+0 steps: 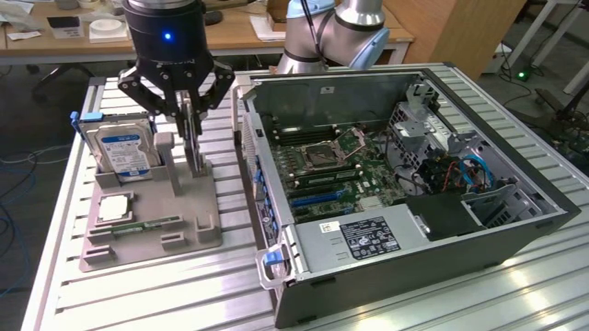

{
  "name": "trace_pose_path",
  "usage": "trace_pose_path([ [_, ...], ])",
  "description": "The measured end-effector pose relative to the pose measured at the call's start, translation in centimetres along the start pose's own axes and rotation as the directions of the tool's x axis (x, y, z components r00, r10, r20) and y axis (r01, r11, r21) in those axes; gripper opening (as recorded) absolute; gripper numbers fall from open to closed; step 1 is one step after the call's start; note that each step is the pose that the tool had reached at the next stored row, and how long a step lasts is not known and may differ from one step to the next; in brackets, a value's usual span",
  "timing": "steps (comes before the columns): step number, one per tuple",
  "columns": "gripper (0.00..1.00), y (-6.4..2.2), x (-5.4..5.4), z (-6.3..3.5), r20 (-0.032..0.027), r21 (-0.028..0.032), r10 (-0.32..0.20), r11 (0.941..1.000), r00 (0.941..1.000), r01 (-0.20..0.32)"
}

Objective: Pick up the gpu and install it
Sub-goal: 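Pick up the gpu and move the gpu toward the slot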

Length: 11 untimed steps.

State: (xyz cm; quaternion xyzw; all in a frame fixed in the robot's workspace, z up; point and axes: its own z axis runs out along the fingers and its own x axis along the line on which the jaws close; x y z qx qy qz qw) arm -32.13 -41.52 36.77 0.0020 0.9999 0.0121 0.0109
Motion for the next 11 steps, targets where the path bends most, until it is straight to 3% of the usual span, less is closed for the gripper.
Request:
trace_pose_path([
  [11, 0.27, 0.02, -0.02, -1.0, 0.0001, -0.0001, 0.0, 1.0, 1.0, 0.0],
])
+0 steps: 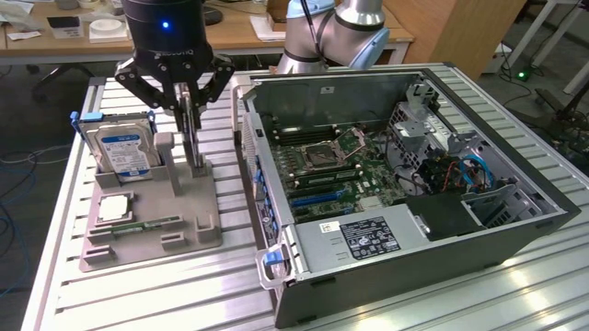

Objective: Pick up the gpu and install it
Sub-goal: 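Pick up the gpu and move the gpu toward the slot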

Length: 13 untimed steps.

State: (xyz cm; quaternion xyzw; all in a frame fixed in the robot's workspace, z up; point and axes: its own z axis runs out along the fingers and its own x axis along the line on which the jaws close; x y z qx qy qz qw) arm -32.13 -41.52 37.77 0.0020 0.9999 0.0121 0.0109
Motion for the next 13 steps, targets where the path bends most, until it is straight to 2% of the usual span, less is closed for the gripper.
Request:
trace_pose_path([
  [13, 0.27, 0.03, 0.0, -1.2, 0.0, -0.0002, 0.0, 1.0, 1.0, 0.0],
])
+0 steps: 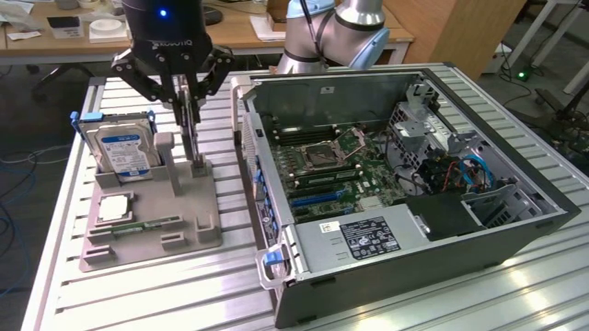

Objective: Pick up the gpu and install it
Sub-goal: 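Pick up the gpu and move the gpu toward the slot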

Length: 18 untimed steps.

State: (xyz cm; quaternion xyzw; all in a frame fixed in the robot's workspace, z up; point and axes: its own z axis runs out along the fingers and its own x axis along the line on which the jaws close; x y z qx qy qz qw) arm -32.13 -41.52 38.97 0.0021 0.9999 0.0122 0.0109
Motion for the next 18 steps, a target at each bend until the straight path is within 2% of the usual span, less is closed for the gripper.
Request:
trace_pose_path([
  [18, 0.27, 0.05, 0.0, -2.19, 0.0, -0.0029, 0.0, 1.0, 1.0, 0.0],
])
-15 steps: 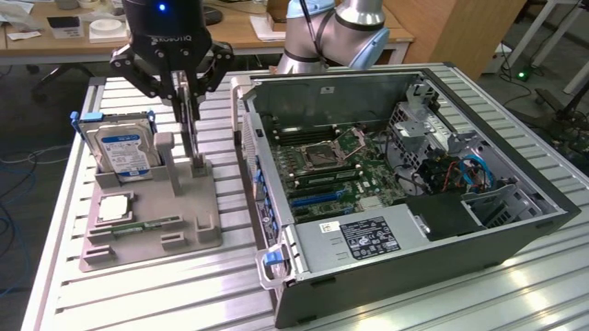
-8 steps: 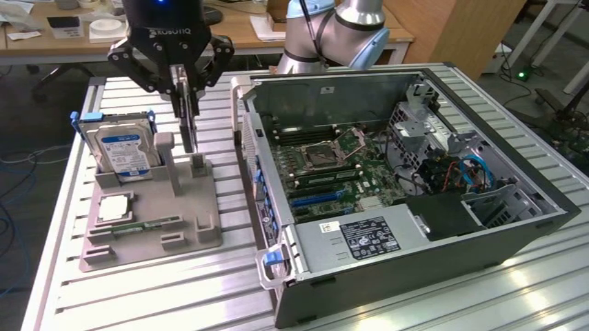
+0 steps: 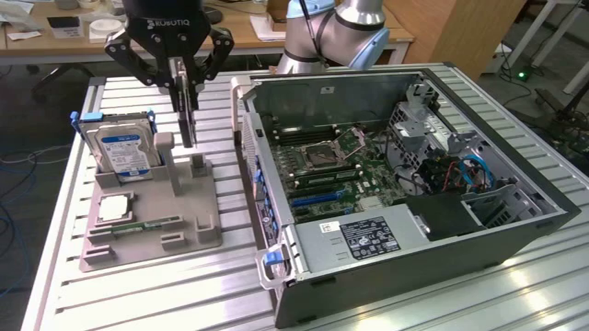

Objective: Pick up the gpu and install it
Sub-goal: 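Pick up the gpu and move the gpu toward the slot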

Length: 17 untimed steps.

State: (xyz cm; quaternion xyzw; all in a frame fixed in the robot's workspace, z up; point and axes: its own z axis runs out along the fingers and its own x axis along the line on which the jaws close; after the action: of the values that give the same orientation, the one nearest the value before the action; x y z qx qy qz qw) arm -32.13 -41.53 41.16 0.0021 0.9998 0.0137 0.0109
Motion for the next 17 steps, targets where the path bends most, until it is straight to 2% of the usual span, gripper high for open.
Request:
trace_pose_path([
  [11, 0.27, 0.03, 0.0, -1.17, 0.0001, -0.0036, 0.002, 1.0, 1.0, -0.002],
  [17, 0.27, 0.03, 0.0, -1.22, 0.0, -0.0045, 0.002, 1.0, 1.0, -0.002],
])
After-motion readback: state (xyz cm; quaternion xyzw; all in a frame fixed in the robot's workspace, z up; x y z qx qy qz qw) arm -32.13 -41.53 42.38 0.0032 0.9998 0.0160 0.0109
